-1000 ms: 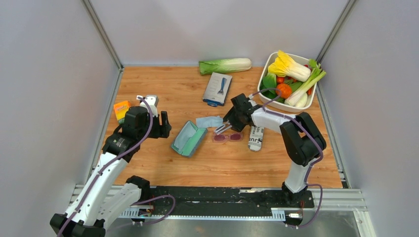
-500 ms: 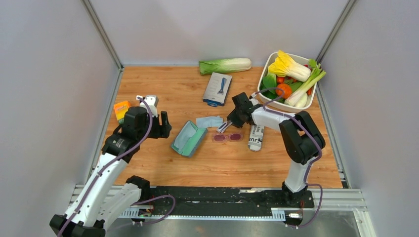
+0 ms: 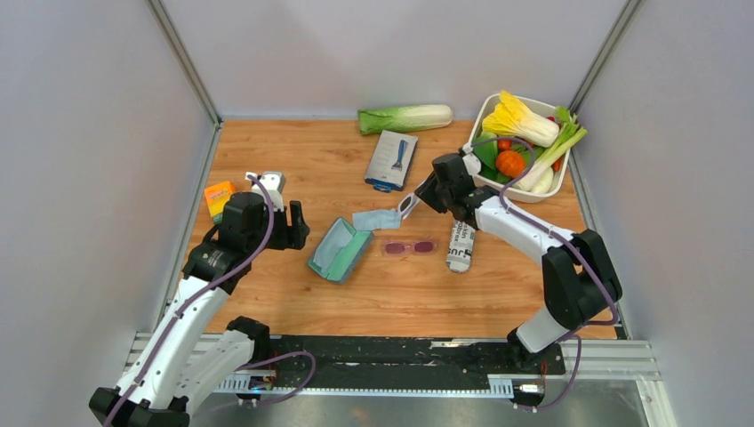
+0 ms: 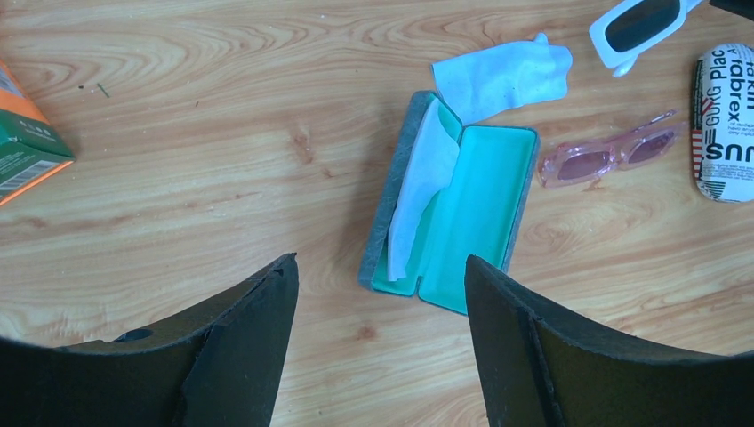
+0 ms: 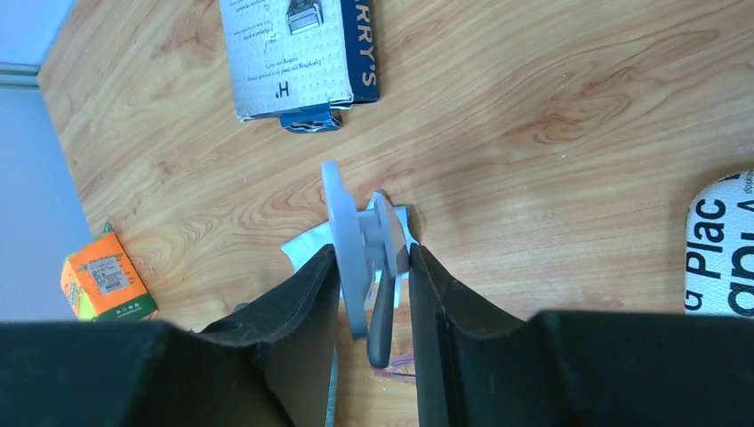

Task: Organize the sunglasses
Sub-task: Pick up the sunglasses from the center of the board.

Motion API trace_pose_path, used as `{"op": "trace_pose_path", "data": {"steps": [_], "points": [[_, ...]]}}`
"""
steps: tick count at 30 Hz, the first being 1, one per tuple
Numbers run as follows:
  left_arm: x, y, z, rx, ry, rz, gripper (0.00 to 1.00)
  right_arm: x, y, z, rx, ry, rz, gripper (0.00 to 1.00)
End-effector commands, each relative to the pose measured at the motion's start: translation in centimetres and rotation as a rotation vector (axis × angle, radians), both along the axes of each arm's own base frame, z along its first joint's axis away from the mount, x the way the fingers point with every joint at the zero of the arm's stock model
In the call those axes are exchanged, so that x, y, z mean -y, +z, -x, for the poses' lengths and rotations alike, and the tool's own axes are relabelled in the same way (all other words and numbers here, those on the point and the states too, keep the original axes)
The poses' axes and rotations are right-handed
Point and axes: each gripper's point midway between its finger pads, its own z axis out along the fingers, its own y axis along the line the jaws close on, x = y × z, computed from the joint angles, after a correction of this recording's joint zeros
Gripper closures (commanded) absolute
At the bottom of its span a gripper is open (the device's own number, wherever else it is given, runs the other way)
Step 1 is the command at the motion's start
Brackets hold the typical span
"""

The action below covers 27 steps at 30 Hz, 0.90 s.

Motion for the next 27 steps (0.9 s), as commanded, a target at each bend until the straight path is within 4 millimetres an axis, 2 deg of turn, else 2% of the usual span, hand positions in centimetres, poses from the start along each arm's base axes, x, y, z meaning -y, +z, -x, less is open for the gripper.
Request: {"op": "trace_pose_path", "data": {"steps": [1,7,18,27], "points": [[0.2,1.0,-0.4,0.041,-0.017,0.007,0.23,-0.1,0.3,-0.1,0.026,0.034,0.002,0.65],[0.2,1.0,-0.3,0.045,-0.019,0.009,0.23,-0.8,-0.6,0.9,0.0,0.071,-0.031,0.67],[0.3,1.0,-0.4,0.042,-0.025,0.009,0.23,0.6,-3.6,1.7,-0.052,0.072,-0.011,0.66],[0.2,1.2,-0.3,0.055,-0.019,0.012,0.23,0.2,-2.0,1.4,0.024,0.127,-0.021,0.67]]}}
